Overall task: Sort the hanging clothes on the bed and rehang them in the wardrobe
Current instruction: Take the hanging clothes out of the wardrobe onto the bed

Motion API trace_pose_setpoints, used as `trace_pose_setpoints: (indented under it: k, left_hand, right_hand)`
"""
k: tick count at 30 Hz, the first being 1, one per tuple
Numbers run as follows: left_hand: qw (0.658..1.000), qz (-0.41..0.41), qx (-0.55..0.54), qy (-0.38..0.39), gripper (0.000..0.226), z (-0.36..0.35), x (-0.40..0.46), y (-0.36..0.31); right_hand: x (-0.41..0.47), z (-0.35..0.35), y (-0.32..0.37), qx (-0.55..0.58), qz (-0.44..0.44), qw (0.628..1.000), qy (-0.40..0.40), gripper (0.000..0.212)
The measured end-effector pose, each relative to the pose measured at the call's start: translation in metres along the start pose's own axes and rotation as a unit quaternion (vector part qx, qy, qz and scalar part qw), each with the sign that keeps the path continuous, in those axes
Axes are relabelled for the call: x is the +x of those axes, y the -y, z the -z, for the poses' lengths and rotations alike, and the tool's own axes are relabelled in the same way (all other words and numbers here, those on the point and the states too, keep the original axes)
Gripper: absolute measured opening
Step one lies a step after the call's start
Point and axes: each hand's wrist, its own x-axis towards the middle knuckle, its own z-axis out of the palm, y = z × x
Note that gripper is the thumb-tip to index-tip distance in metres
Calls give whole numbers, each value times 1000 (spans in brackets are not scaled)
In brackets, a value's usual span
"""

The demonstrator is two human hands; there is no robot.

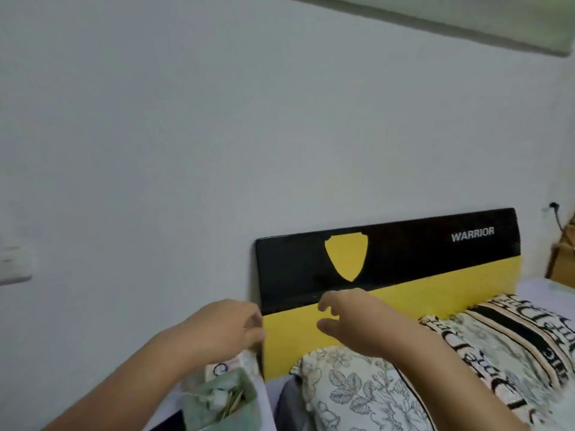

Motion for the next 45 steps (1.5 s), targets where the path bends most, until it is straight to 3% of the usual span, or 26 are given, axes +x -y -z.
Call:
trace_pose_setpoints:
  k: [4, 15, 29, 40, 45]
  left_hand:
    - [996, 92, -15, -11, 42, 4, -64, 40]
    - [952, 299, -37, -59, 44, 20, -257, 152]
    - [847, 516, -76, -100, 45, 15, -524, 306]
    - [766, 628, -84, -105, 48, 9, -625, 391]
    - [735, 651, -97, -162, 46, 22, -635, 429]
  right_hand:
    - [1, -7, 54, 8, 86, 996, 4, 34]
    - [-13, -43, 244, -2, 298, 953, 58, 41]
    - [-71, -117, 523, 28, 470, 872, 134, 43]
    - [-73, -151, 679, 40, 591, 792, 148, 39]
    - [-49, -160, 743, 115, 633, 750, 156, 42]
